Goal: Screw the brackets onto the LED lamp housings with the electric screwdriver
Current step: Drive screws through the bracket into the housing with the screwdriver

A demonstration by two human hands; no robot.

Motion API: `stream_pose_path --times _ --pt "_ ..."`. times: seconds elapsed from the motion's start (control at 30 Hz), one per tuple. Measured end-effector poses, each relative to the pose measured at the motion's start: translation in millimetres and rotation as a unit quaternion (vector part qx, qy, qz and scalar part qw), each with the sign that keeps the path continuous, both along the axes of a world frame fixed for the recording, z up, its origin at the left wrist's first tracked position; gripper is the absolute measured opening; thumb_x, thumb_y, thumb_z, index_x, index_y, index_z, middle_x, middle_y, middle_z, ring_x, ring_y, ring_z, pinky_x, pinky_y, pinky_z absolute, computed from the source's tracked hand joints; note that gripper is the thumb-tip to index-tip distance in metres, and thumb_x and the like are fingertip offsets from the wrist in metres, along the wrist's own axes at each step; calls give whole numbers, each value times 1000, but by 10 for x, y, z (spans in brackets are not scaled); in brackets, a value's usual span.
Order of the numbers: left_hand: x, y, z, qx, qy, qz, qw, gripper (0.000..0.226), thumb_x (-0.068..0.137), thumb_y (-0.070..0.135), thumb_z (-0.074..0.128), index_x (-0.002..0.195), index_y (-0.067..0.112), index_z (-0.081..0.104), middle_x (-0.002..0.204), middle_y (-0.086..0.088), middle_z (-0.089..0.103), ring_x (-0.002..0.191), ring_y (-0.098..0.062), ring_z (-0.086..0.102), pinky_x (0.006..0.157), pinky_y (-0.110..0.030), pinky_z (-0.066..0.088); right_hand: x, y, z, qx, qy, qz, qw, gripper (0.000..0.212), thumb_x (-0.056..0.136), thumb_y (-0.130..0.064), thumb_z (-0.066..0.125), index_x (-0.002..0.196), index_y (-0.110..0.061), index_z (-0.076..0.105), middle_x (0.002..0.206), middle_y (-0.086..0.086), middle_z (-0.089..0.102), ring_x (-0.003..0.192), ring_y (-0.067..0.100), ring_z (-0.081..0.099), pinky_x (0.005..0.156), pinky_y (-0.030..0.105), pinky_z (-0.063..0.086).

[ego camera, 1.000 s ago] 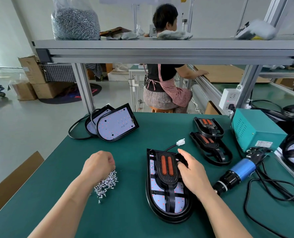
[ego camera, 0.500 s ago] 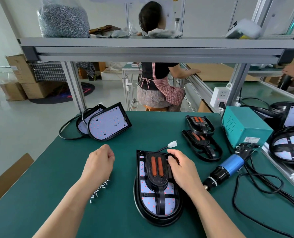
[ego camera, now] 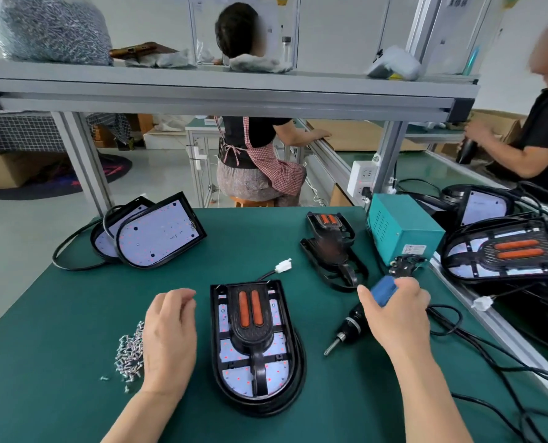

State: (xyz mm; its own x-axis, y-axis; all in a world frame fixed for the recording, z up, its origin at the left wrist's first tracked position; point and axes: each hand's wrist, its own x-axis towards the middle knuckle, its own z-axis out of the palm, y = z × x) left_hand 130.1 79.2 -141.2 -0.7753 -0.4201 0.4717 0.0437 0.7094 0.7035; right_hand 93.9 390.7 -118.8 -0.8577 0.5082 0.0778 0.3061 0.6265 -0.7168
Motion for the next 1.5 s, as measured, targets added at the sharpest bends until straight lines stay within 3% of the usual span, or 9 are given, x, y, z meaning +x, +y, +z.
stream_pose_path --times 0.2,0.37,0.5,0.67,0.87,1.13,1.27,1.37,1.5 --pt "28 11 -4 -15 17 -21 1000 9 91 -5 65 95 1 70 87 -3 62 85 -28 56 79 -33 38 -66 -19 77 -7 -60 -14 998 108 87 -48 70 157 -14 -5 101 9 58 102 40 62 88 46 50" --pt "21 -4 -14 -7 25 -17 1000 15 89 -10 65 95 1 73 89 -4 65 84 -31 60 79 -35 42 -13 0 11 -152 22 -79 985 87 79 -35 71 147 -16 21 84 0 59 75 17 56 72 40 48" --pt "8 -8 -12 16 29 -15 999 12 91 -7 65 95 1 72 88 -1 62 84 -28 58 80 -33 41 -22 -37 15 -376 135 -119 909 50 85 -28 67 125 -18 38 94 5 59 73 21 56 70 38 47" --pt "19 -9 -19 30 33 -14 999 10 91 -3 67 93 6 72 84 4 61 81 -25 58 77 -31 40 4 -109 169 -593 248 -56 764 20 93 -17 64 102 -15 46 71 5 55 50 15 53 47 21 47" --pt "21 9 -19 18 37 -20 999 15 88 -6 69 91 8 74 85 3 64 80 -25 60 76 -33 43 23 -265 361 -637 220 42 738 20 96 -26 62 109 -12 55 70 6 62 55 17 55 49 20 49" --pt "11 27 -4 35 42 -13 998 17 90 -6 67 98 8 72 88 5 65 84 -23 62 81 -27 43 -185 -437 342 -769 160 130 605 45 85 -36 68 125 -16 67 75 -2 54 61 12 45 47 21 35" --pt "34 27 37 60 45 -9 997 14 90 -3 67 92 10 70 85 12 64 82 -8 61 77 -2 38 -320 -508 371 -777 154 165 588 31 83 -34 68 108 -16 68 75 -4 52 61 11 46 48 20 33" --pt "67 38 79 78 49 -5 996 17 91 -2 67 88 15 69 86 15 64 82 -7 60 75 -1 37 -423 -591 459 -767 159 175 597 22 81 -29 70 98 -16 65 75 -4 53 59 10 47 47 19 34" --pt "148 118 175 86 59 -24 994 23 90 3 69 84 26 68 89 14 65 86 -8 61 76 -6 40 -520 -699 501 -726 179 182 639 37 79 -29 71 114 -16 65 72 -4 56 56 8 50 49 19 36"
